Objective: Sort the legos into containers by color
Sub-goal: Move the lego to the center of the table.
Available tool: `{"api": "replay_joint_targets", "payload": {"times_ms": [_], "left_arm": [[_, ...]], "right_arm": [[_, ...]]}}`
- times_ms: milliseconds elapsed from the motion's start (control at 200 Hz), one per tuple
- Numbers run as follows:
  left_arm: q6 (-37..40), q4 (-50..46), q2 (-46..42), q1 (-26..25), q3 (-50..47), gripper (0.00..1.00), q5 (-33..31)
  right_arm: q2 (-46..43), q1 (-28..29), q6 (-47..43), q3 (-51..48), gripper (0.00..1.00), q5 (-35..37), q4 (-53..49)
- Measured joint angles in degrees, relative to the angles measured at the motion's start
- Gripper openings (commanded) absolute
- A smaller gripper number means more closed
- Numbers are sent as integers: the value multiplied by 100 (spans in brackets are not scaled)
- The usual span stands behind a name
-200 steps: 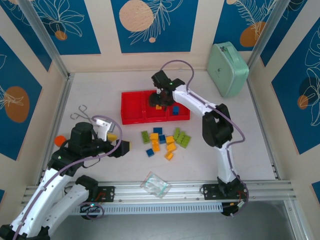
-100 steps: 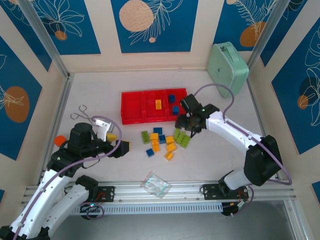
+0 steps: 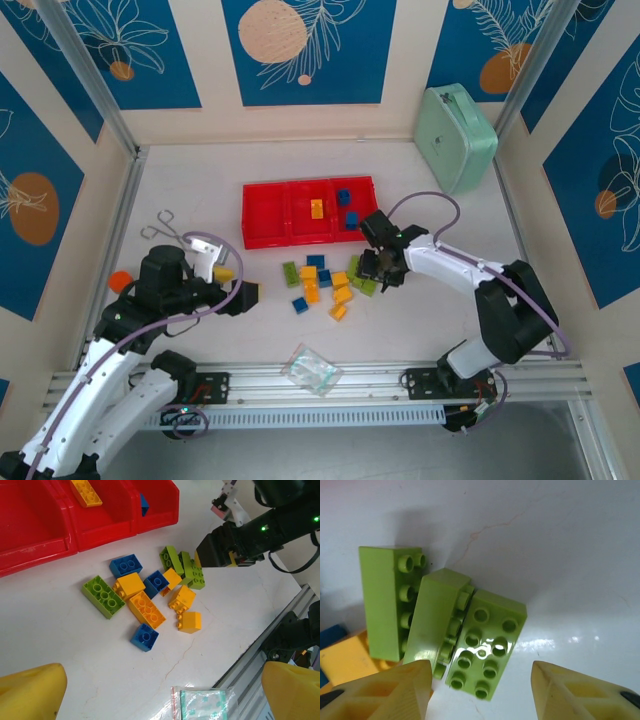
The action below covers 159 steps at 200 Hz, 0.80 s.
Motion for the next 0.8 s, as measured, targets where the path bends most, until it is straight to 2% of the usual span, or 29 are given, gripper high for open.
{"api": "replay_joint_targets", "payload": {"times_ms": [490,795], "left_arm": [[0,0,105,0,0,100,0],[0,0,109,0,0,99,0]], "right_arm": [[404,-81,-146,20,47,-374,748],[402,-81,-238,61,52,-254,748]]}}
